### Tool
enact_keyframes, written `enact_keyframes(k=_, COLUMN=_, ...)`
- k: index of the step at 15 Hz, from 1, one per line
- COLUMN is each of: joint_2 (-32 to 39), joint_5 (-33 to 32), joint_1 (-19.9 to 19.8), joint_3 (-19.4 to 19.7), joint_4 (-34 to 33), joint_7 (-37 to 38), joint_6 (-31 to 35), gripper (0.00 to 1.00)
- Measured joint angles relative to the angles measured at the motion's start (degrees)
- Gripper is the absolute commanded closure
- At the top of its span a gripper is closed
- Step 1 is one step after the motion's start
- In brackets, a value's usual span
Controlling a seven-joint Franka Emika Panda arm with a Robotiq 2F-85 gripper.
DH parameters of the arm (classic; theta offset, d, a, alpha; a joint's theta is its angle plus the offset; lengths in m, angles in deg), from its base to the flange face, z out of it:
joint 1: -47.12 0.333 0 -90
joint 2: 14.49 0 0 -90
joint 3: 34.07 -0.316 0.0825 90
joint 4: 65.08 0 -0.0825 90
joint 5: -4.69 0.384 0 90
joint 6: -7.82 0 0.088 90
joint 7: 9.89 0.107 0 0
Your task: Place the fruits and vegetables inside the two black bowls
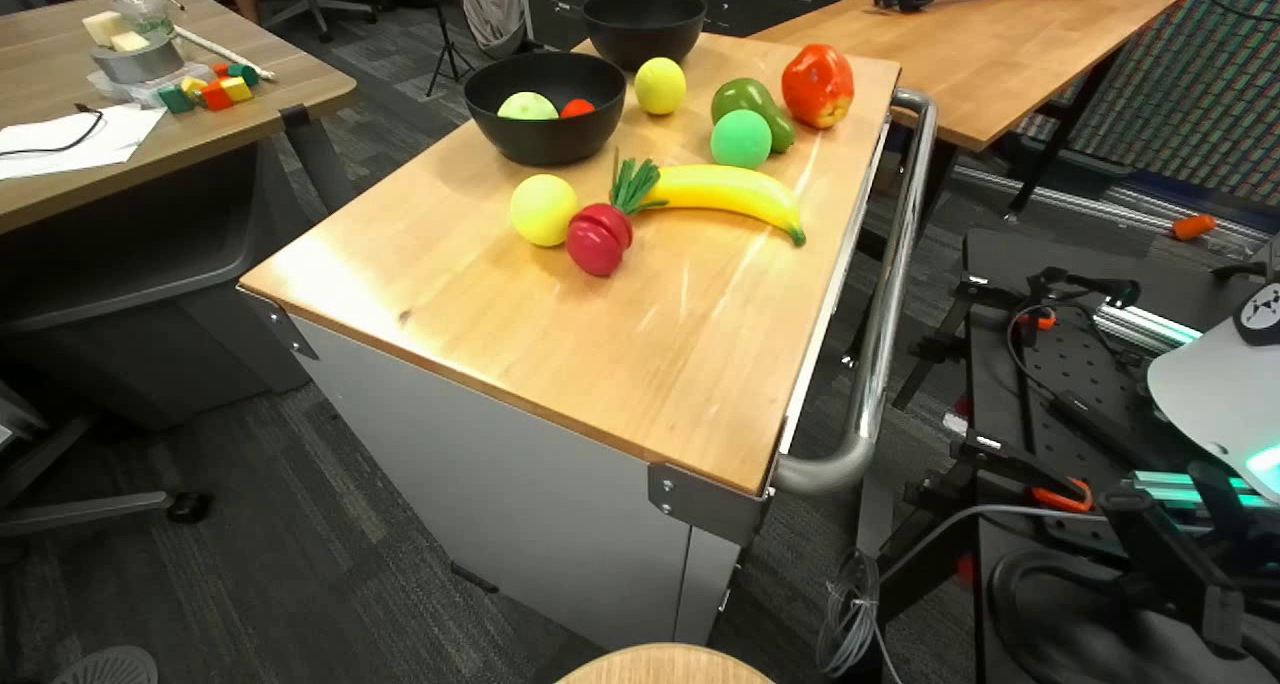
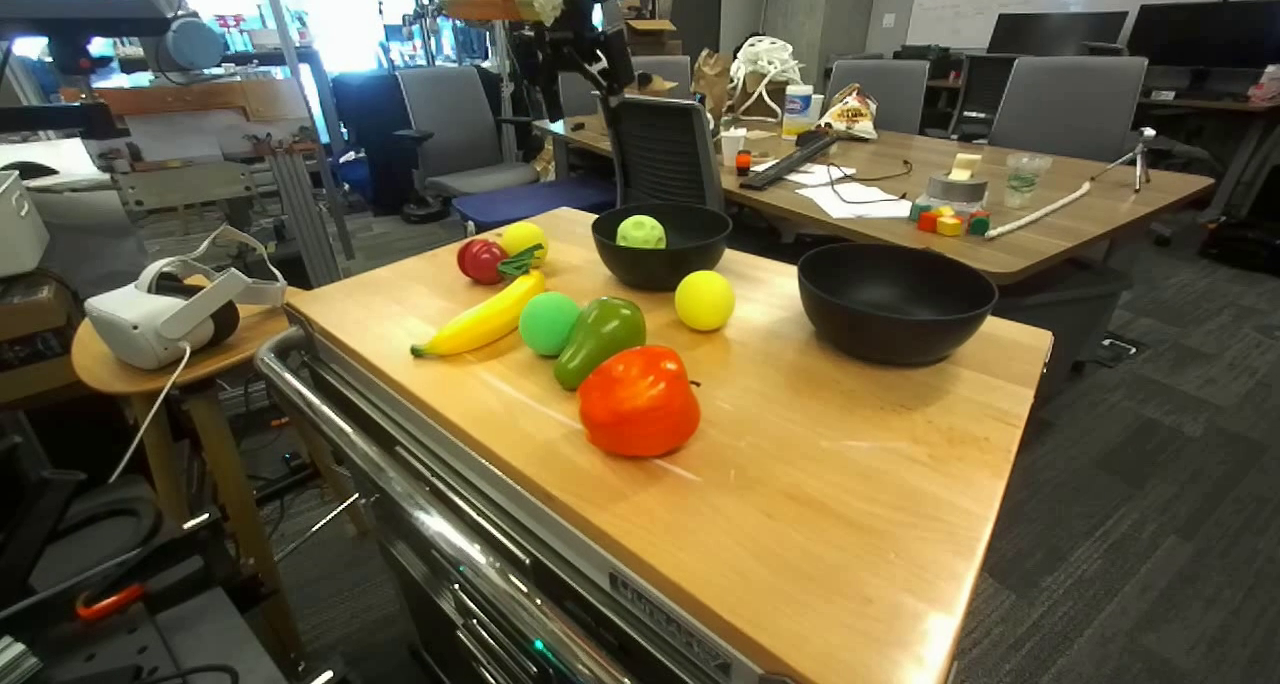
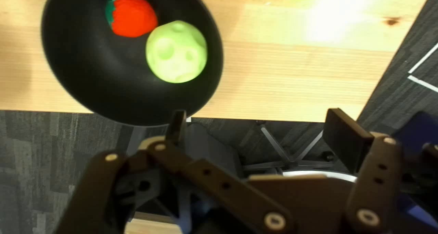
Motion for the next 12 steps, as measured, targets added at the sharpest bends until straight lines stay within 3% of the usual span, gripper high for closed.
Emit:
enact_keyframes(k=5, joint_2=-0.51, joint_5=2.16, joint_1=1.75, joint_3=-2.94, joint_4=4.26, joint_7=1.79, joint_6=-0.01, gripper=0.00)
enact_keyframes(k=12, joint_2=2.29, joint_5=-0.83, joint_1=6.24, joint_3=-3.72, joint_4=7.28, joint_7=7.52, joint_6=0.46, gripper=0.00)
